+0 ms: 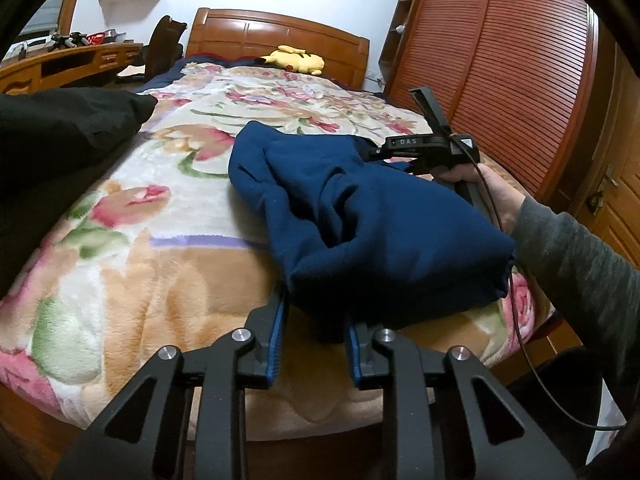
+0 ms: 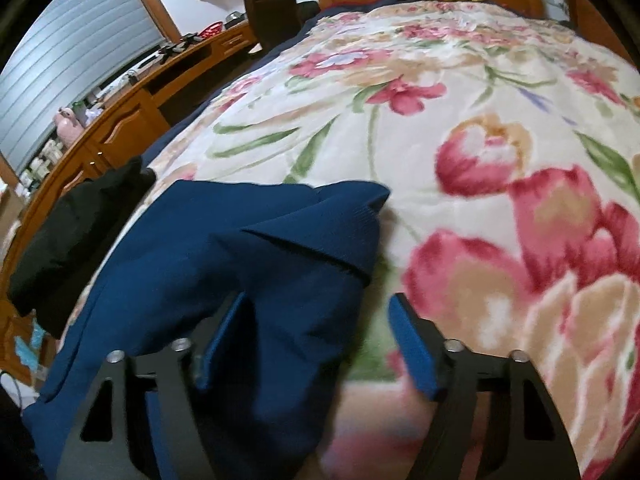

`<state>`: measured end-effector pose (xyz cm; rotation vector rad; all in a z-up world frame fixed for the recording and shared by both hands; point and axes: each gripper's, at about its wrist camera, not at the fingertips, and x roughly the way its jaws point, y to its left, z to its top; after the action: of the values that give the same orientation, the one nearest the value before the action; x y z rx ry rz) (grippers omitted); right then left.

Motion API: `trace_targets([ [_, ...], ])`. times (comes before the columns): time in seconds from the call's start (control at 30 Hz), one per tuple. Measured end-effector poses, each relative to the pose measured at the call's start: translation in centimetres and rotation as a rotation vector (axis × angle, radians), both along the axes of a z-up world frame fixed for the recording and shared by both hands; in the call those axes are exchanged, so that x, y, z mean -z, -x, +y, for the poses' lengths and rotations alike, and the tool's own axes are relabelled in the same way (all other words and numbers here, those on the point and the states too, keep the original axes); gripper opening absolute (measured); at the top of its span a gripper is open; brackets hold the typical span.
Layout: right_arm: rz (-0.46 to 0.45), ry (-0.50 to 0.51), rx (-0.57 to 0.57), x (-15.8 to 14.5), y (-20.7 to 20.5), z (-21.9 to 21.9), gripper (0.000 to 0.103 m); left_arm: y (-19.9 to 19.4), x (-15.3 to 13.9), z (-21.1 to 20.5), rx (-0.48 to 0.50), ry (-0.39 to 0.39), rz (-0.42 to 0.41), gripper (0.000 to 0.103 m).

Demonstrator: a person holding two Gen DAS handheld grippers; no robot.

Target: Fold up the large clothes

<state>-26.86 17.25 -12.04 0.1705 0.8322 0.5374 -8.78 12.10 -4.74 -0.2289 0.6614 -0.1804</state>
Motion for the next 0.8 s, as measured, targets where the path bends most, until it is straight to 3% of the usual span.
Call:
trace_targets([
  [0.13, 0.001, -0.016, -0.019, 0.0, 0.1, 0.2, 0.048, -0.3, 0.0, 0.3, 0.005, 0.027, 0.004, 0.024],
  [0.2, -0.021, -0.007, -0.037, -0.2, 0.5, 0.5, 0.029, -0.5, 0.0, 0.3, 0.008, 0.038, 0.007, 0.018],
  [0.3, -0.078, 0.063, -0.020, -0.8, 1.3, 1.2, 0.014, -0.4, -0.4, 0.0, 0.011, 0.012, -0.008, 0.012],
  [0.4, -0.134, 0.088, 0.005, -1.9, 2.2, 1.3, 0.008, 0.0, -1.3, -0.2, 0.008, -0.005, -0.032, 0.010],
  [0.8, -0.271, 0.200, 0.009, -6.6, 7.4, 3.4, 0.006, 1.7, -4.0, 1.5, -0.019, -0.054, -0.114, 0.009],
])
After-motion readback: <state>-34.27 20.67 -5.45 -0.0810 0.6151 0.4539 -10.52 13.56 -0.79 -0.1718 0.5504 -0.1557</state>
